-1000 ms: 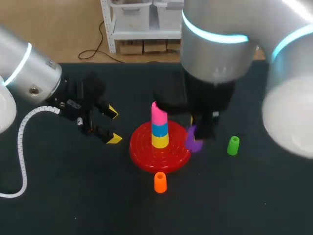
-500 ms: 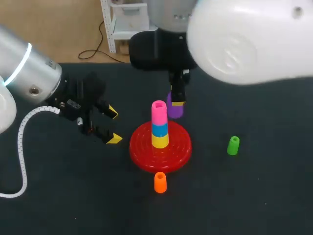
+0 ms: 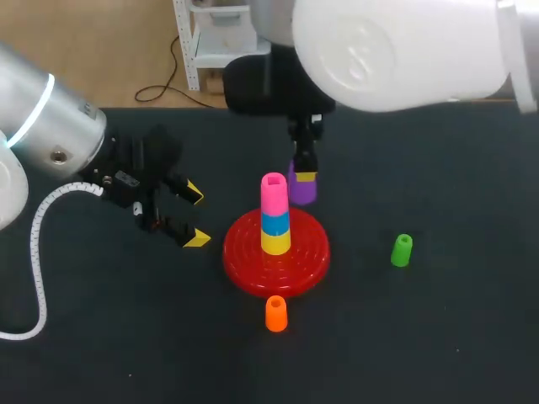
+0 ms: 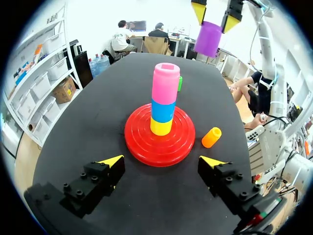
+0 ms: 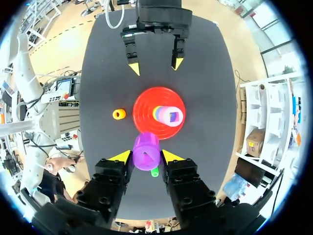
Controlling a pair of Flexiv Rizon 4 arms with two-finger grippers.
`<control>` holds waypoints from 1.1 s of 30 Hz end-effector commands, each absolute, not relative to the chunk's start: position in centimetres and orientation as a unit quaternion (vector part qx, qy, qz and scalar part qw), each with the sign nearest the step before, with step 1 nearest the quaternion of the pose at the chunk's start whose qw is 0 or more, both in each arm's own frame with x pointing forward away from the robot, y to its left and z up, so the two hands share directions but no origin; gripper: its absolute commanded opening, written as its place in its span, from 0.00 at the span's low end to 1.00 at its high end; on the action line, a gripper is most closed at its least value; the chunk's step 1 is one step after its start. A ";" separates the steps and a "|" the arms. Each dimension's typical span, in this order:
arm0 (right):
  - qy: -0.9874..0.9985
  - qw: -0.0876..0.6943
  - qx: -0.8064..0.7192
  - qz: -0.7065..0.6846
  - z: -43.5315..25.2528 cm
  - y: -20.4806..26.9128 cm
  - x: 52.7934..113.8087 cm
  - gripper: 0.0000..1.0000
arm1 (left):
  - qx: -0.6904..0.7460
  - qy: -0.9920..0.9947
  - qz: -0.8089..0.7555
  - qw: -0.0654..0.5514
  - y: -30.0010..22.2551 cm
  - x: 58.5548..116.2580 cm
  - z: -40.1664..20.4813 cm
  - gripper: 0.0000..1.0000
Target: Pick up and stack the cylinders on the red base in this order: pink,purple,orange,green
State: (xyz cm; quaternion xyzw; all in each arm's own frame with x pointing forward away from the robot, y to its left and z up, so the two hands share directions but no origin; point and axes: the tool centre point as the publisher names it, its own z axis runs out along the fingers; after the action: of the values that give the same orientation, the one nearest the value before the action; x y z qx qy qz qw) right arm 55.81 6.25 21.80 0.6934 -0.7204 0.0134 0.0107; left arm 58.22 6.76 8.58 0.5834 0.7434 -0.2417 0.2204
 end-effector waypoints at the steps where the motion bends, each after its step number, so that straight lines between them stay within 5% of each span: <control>1: -0.722 0.008 0.692 0.012 21.4 6.3 56.0 0.00 | 0.584 0.744 -0.241 0.219 6.7 58.3 8.6 1.00; 33: -0.722 0.005 0.691 0.013 20.3 8.9 59.8 0.00 | 0.584 0.744 -0.241 0.219 6.7 58.3 8.6 1.00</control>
State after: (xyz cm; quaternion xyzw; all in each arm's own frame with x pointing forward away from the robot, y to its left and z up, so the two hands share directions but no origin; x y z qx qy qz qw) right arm 59.53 8.70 20.46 0.6914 -0.7223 0.0137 0.0034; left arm 58.22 6.76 8.58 0.5834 0.7434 -0.2417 0.2204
